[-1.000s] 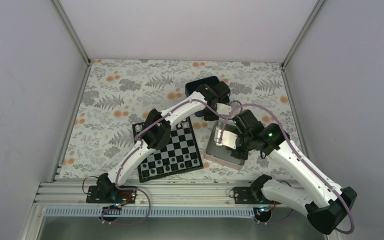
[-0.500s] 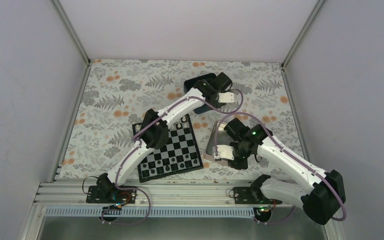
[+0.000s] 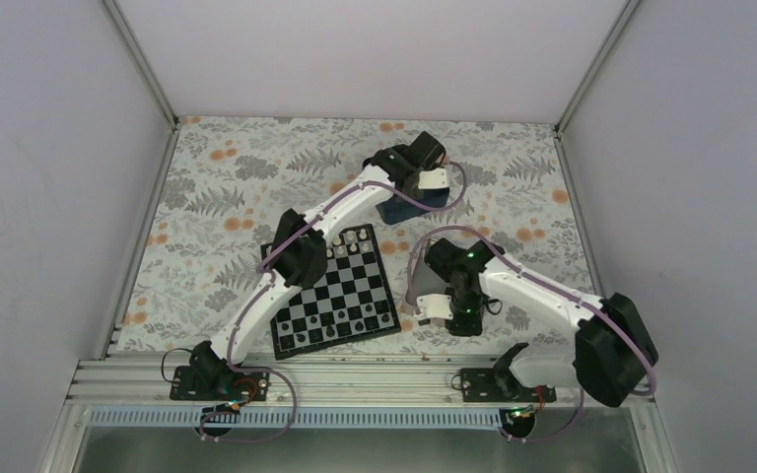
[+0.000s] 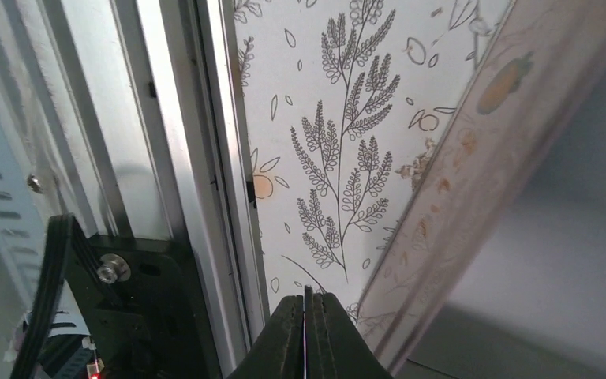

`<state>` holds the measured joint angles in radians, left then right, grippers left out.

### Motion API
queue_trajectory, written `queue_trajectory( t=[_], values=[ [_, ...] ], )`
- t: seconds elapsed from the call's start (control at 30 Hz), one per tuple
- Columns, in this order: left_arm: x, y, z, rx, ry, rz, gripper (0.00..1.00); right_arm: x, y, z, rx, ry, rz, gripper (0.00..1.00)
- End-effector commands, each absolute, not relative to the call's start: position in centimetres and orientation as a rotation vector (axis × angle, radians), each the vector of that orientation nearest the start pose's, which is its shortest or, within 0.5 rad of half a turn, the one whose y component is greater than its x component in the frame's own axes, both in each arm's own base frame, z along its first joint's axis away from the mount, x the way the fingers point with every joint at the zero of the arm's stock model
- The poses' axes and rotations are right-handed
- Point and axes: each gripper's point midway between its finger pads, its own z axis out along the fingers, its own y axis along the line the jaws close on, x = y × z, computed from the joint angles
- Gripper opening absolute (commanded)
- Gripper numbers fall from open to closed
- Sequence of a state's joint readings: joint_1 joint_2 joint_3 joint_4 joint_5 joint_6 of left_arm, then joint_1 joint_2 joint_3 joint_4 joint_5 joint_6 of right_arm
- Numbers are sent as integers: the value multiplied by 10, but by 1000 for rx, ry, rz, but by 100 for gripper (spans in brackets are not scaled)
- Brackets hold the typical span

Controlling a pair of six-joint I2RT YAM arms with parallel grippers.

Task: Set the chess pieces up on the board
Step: Move the storage box to the center of the board.

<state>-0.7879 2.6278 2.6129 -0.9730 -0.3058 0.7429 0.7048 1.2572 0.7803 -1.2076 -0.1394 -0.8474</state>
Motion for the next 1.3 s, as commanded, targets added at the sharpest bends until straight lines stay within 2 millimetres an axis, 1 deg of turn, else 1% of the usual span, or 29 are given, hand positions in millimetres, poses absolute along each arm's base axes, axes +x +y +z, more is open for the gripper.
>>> queue_trajectory(
  t=[0.0,0.03,0.17,0.2,0.27,0.3,0.37,0.47,0.57,0.63,0.7,0.8,0.83,0.9,1.03,1.07,1.1,1.17,1.27],
  values=[
    [484,-407,152,1590,1840,393,2,105,109,47,-2317,2357,139,4],
    [486,-404,153,1584,1845,398,2,107,106,46,-2317,2367,108,4],
    [490,-391,170,1549,1856,408,2,116,94,45,-2274,2399,-38,4],
    [492,-387,175,1537,1859,414,2,117,85,42,-2262,2417,-118,4],
    [494,-380,184,1520,1861,417,2,118,71,36,-2227,2462,-221,4],
    [495,-377,187,1513,1862,417,2,118,66,32,-2204,2487,-249,4],
    [494,-375,191,1509,1863,420,2,121,62,27,-2144,2526,-254,4],
    [491,-375,195,1512,1862,412,2,134,59,26,-2041,2554,-269,4],
    [486,-377,196,1523,1865,398,2,164,64,33,-1896,2523,-264,4],
    [482,-379,196,1528,1866,391,2,180,65,35,-1830,2522,-262,4],
    [478,-380,198,1530,1868,383,2,192,60,31,-1779,2550,-281,4],
    [473,-380,202,1528,1876,359,2,208,50,26,-1700,2593,-299,4],
    [471,-380,202,1529,1884,344,2,217,48,28,-1659,2587,-297,4],
    [465,-382,203,1536,1888,312,2,234,37,28,-1585,2593,-335,4],
    [454,-389,198,1572,1884,287,2,284,7,34,-1386,2603,-402,4],
    [452,-391,198,1577,1883,283,2,300,-5,38,-1298,2606,-409,4],
    [450,-392,196,1586,1884,275,2,311,-10,40,-1260,2605,-382,4],
    [448,-393,195,1588,1888,259,2,337,-17,49,-1187,2572,-346,4],
    [447,-393,195,1589,1893,252,2,357,-14,63,-1159,2524,-264,4]
  ],
)
